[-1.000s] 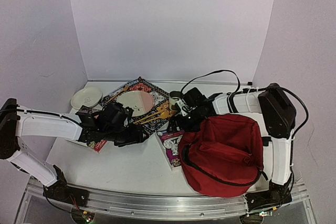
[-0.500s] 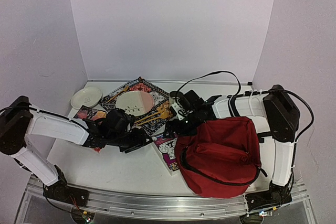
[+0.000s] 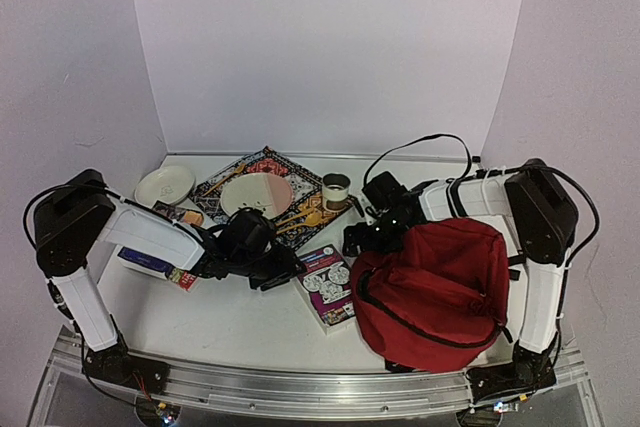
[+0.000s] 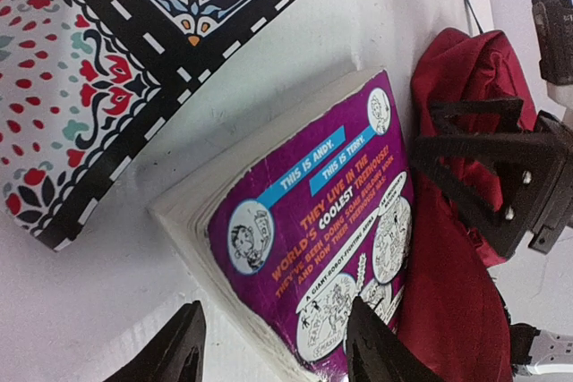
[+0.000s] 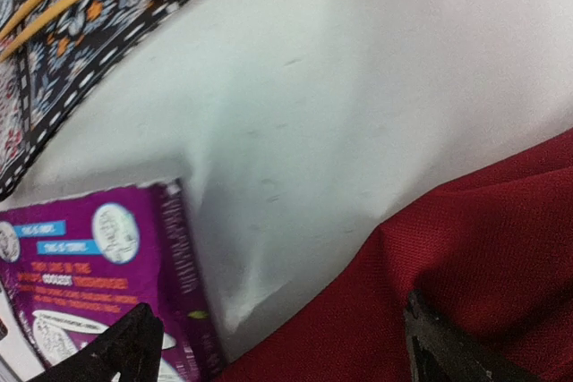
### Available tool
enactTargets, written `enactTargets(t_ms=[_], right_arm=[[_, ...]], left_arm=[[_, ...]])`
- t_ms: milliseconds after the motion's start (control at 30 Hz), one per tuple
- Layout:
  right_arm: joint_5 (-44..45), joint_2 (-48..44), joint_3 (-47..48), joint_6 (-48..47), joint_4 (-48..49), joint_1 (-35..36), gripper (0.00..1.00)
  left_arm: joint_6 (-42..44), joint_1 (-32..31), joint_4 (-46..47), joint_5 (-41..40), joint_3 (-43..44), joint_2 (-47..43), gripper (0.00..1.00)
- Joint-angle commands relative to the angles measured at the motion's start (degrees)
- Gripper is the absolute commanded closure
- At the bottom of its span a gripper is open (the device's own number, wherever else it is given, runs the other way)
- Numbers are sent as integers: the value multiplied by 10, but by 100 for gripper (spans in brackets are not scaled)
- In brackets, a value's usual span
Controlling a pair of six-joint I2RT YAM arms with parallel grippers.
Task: Pack the student bag
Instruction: Move the book to the center of the board, then move the student bag to the center of the board.
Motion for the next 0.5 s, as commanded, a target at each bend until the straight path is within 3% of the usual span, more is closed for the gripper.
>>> enactTargets(t_ms=[0,233,467], right_arm=[[42,-2,4,-35,-50,-49,7],[46,-9,54,-54,-63,-88,8],[-52,-62,66,-28,-62,-36,6]], left_arm=[[1,2,16,16,27,33,49],[5,2,12,12,11,37,56],[6,2,10,11,-12,15,56]])
